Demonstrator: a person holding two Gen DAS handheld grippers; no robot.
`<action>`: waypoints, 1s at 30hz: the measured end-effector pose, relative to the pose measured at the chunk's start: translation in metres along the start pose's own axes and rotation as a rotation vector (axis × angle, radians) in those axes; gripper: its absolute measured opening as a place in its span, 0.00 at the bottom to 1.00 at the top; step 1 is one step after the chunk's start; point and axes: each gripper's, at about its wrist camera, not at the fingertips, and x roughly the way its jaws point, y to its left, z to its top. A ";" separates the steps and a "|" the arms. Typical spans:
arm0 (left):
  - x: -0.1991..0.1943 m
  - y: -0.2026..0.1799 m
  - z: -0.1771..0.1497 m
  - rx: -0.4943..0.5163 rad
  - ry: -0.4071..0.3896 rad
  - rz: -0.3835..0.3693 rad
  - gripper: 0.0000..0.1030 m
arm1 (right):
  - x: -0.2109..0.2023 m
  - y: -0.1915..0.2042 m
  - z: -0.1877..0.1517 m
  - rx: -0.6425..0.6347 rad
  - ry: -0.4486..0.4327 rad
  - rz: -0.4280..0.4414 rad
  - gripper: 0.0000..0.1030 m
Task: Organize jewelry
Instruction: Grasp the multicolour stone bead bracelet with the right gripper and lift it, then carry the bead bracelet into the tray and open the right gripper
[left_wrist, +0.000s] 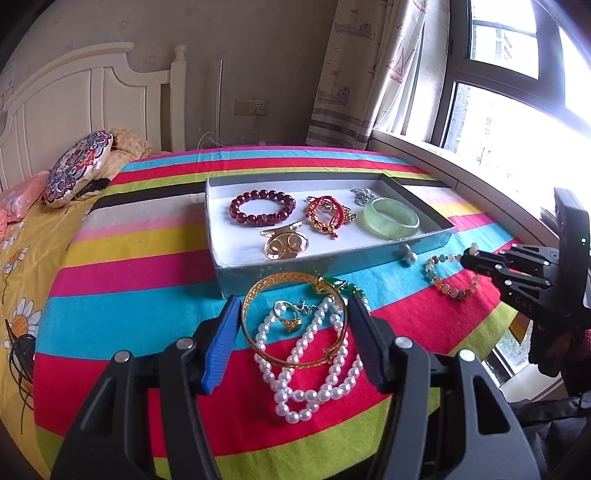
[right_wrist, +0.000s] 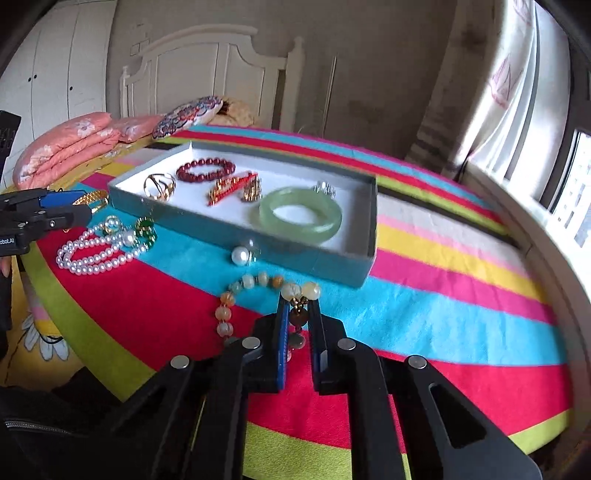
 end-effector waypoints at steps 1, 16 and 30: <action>-0.001 0.001 0.000 -0.002 -0.004 -0.001 0.56 | -0.004 0.001 0.003 -0.021 -0.018 -0.020 0.10; -0.006 -0.008 0.016 0.025 -0.031 -0.007 0.56 | -0.044 -0.011 0.038 0.004 -0.149 -0.040 0.10; 0.024 -0.026 0.063 0.116 0.000 -0.039 0.56 | -0.037 -0.010 0.073 -0.031 -0.213 -0.042 0.10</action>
